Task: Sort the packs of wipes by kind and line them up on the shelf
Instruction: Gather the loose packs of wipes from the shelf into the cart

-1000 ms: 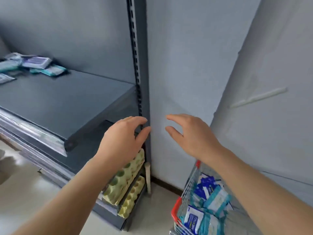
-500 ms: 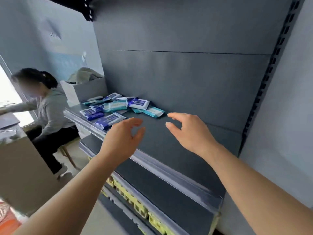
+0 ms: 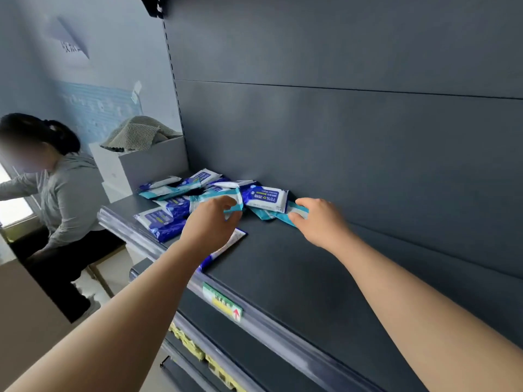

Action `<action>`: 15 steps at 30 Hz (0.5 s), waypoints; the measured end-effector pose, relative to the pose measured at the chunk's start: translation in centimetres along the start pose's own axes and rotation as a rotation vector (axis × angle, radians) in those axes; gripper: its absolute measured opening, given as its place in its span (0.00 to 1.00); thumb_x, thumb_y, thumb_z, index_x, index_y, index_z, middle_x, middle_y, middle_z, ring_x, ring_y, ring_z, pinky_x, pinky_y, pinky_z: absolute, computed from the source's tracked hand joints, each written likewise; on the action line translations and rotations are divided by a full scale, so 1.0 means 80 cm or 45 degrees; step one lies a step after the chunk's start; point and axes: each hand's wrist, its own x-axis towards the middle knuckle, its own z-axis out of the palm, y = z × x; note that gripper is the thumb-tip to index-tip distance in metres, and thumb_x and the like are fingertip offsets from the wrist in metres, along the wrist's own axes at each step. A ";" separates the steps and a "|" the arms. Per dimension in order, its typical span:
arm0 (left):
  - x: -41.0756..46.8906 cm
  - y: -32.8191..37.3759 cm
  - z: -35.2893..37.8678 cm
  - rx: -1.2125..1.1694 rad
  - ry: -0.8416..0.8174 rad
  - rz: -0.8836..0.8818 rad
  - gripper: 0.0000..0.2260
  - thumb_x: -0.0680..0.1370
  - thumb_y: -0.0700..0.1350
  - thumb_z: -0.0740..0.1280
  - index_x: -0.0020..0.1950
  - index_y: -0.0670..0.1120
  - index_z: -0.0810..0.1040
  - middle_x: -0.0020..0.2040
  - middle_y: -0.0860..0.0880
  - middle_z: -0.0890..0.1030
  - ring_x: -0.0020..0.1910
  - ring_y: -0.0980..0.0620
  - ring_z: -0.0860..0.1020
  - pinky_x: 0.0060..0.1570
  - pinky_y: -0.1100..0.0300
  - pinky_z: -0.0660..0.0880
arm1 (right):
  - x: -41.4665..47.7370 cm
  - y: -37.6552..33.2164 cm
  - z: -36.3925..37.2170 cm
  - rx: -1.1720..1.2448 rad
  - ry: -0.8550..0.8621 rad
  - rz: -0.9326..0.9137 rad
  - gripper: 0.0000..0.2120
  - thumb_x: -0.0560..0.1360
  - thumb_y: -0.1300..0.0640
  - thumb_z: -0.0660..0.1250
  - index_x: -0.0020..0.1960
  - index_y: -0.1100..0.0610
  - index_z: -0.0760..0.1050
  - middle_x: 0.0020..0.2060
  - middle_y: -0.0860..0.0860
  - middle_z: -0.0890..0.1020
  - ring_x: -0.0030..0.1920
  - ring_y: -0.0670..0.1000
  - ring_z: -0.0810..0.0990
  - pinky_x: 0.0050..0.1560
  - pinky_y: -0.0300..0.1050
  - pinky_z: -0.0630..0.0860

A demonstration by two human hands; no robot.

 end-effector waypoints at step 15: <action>0.222 -0.102 0.050 0.048 -0.274 0.223 0.22 0.75 0.50 0.71 0.68 0.51 0.75 0.62 0.46 0.79 0.58 0.44 0.77 0.54 0.57 0.71 | 0.126 -0.030 0.084 0.134 0.035 0.594 0.29 0.70 0.36 0.66 0.68 0.46 0.69 0.65 0.55 0.72 0.65 0.59 0.69 0.62 0.51 0.69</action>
